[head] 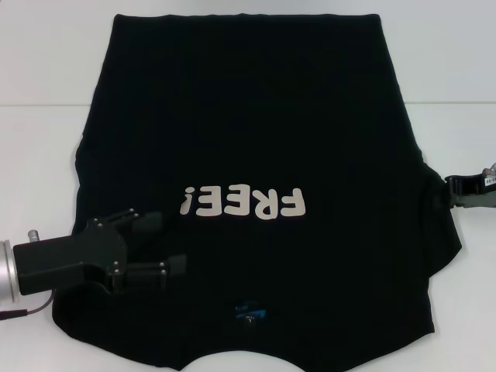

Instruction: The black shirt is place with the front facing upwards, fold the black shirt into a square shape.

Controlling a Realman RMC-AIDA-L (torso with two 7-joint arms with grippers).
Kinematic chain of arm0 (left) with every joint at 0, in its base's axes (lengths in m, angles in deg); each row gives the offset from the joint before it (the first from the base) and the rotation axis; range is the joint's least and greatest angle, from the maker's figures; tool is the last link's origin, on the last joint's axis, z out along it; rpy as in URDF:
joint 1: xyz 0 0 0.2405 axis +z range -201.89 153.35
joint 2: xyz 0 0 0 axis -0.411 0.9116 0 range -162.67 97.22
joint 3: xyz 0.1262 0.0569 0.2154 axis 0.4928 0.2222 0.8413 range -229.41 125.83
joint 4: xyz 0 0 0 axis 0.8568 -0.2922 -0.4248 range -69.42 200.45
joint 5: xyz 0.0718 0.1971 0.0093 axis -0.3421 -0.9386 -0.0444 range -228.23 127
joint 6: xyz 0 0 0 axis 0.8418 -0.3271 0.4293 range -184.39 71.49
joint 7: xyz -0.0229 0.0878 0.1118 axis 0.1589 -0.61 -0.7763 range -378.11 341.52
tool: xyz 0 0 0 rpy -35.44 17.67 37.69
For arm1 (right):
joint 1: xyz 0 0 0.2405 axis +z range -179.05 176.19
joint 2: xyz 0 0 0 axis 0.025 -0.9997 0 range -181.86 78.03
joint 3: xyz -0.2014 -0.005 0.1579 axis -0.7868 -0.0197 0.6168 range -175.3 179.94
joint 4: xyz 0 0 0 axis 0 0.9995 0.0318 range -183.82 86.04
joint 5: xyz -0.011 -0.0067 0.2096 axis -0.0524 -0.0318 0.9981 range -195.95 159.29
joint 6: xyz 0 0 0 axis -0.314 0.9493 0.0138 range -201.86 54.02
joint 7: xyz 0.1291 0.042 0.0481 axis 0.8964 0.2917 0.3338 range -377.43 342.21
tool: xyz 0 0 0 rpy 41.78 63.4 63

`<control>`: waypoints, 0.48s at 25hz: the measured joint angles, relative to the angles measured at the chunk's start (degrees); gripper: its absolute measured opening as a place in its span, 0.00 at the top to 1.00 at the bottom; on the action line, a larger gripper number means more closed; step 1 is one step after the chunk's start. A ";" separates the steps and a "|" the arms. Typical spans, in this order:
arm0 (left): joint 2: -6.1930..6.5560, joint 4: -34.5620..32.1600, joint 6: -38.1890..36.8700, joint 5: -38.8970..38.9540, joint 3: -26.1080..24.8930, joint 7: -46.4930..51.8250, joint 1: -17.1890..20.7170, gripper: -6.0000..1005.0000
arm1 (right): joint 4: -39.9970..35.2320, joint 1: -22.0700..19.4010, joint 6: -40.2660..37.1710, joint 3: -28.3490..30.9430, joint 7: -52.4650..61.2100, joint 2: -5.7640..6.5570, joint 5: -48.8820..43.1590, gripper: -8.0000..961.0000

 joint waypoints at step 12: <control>0.00 0.00 0.24 0.01 0.00 0.09 -0.03 0.06 | -3.98 -1.76 -3.25 0.74 -0.08 0.81 0.50 0.95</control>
